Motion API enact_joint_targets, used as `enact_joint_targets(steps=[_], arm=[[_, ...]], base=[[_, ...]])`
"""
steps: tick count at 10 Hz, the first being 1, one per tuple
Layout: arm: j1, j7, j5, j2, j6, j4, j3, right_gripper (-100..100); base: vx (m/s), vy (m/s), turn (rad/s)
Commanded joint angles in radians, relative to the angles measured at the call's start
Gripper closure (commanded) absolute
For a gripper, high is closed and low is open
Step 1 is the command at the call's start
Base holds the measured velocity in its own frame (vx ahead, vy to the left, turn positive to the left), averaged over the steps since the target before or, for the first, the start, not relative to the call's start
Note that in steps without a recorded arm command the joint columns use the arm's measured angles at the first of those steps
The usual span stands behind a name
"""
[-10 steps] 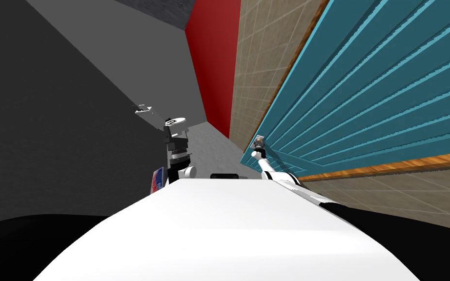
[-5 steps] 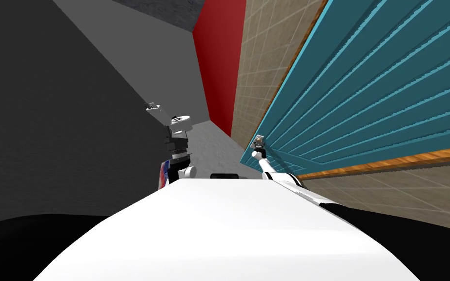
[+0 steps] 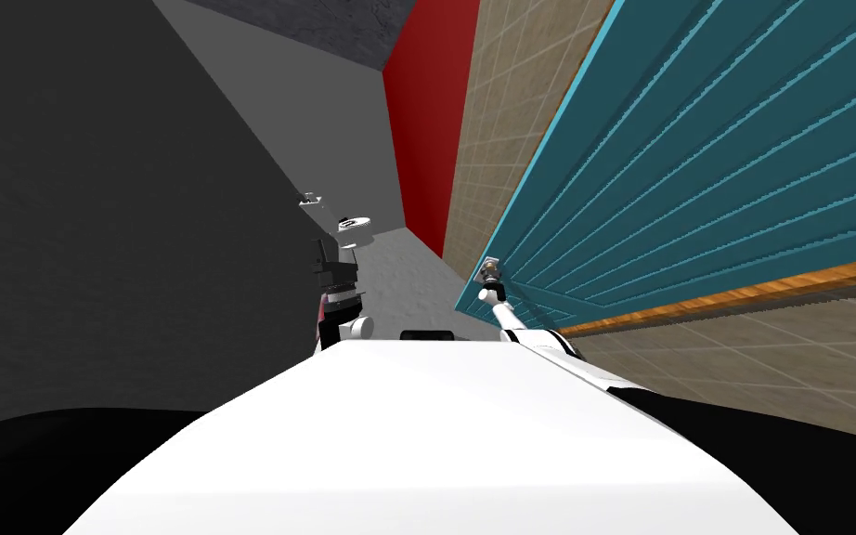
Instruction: Pull the door open
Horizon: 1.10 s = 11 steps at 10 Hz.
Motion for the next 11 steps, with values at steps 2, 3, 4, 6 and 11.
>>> enact_joint_targets(steps=[2, 3, 4, 6, 11], arm=[[0.010, -0.021, 0.007, -0.006, 0.007, -0.019, 0.021, 100], [0.011, -0.013, 0.005, -0.004, 0.010, -0.021, 0.014, 100], [0.016, -0.025, 0.010, -0.005, 0.014, -0.026, 0.030, 100], [0.019, -0.037, 0.013, -0.010, 0.015, -0.033, 0.045, 100], [0.031, -0.085, 0.029, -0.026, 0.020, -0.060, 0.103, 100]], base=[[-0.204, -0.036, 0.083], [-0.087, -0.016, 0.030], [-0.154, -0.035, 0.082], [-0.198, -0.025, 0.082], [-0.194, -0.066, 0.105]])
